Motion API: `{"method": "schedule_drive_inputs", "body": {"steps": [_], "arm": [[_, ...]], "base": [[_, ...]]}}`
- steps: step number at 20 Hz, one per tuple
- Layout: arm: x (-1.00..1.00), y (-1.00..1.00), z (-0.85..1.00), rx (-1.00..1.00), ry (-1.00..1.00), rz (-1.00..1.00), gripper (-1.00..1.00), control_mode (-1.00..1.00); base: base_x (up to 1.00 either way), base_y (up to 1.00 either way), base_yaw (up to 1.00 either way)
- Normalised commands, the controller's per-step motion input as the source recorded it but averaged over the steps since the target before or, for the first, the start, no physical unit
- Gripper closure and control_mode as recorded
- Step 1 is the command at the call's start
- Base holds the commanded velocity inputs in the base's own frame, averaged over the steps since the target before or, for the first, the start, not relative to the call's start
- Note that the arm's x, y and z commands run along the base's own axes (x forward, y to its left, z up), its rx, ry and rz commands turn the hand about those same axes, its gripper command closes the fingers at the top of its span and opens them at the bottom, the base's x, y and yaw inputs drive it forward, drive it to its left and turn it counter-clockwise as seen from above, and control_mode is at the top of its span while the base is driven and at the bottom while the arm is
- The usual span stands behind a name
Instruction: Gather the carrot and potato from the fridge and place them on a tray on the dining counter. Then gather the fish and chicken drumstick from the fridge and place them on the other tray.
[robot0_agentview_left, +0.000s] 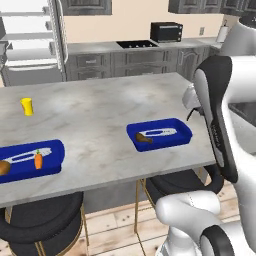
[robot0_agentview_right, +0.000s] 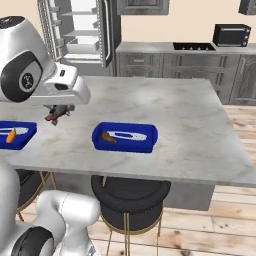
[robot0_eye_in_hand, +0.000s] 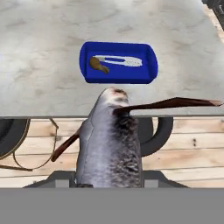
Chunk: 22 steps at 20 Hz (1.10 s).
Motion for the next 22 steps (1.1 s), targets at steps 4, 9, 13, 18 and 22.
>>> {"method": "schedule_drive_inputs", "body": {"steps": [4,9,13,18,22], "arm": [[0.54,-0.14,-0.87,-0.08,-0.03,0.0,1.0,-1.0],[0.35,-0.2,-0.5,-0.09,-0.18,0.0,1.0,-1.0],[0.58,-0.16,-0.03,0.0,-0.07,0.0,1.0,-1.0],[0.68,-0.18,0.0,0.03,0.02,0.0,1.0,-1.0],[0.63,-0.04,-0.01,0.03,0.04,0.0,1.0,-1.0]], "base": [[0.0,0.0,0.0],[0.0,0.0,0.0],[0.0,0.0,0.0],[0.0,0.0,0.0],[0.0,0.0,0.0]]}}
